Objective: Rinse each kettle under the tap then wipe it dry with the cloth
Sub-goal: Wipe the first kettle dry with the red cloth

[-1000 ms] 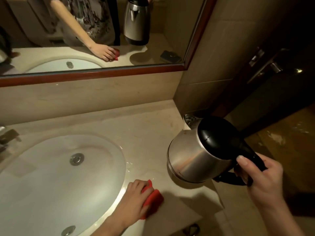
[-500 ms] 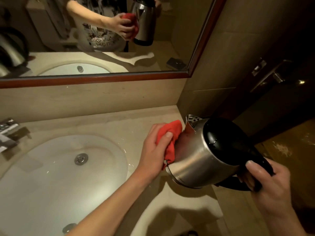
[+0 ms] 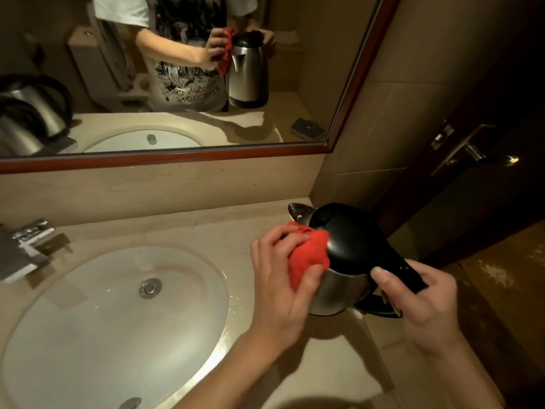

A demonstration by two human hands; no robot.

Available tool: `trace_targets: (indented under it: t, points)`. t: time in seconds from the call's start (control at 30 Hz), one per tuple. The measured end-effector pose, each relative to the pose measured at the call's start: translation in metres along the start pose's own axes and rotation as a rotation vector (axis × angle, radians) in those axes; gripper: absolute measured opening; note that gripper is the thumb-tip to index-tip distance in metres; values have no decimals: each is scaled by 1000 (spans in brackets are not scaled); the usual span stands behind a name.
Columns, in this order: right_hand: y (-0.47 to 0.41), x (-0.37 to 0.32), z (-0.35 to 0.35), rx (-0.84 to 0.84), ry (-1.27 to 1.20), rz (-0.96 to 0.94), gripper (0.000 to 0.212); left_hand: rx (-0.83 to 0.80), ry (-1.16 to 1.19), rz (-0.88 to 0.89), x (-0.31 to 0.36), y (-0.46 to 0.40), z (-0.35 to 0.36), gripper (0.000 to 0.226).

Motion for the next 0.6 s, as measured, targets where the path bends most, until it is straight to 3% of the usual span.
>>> trace_targets:
  t: [0.1,0.17,0.33,0.43,0.6]
  points:
    - [-2,-3,10,2,36,-12,36,42,67,-194,-28,3,-9,42]
    - [-2,-1,17,3,24,-1,36,66,34,-226,-26,4,-12,40]
    - [0,5,28,0,-57,29,47,24,-266,-6,10,-15,-17,37]
    - [-2,6,32,45,-59,50,49,-113,-589,187,31,-34,-8,32]
    - [-6,10,35,107,-61,102,50,-368,-840,298,37,-68,8,26]
Point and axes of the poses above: each hand's wrist, its own y-axis away from the middle knuckle, its own z-axis out of the palm, x = y × z, the point moved 8 cm from there along -y, towards the middle knuckle, and after that the axes turned 8 degrees about z, right-handed, at the moved point
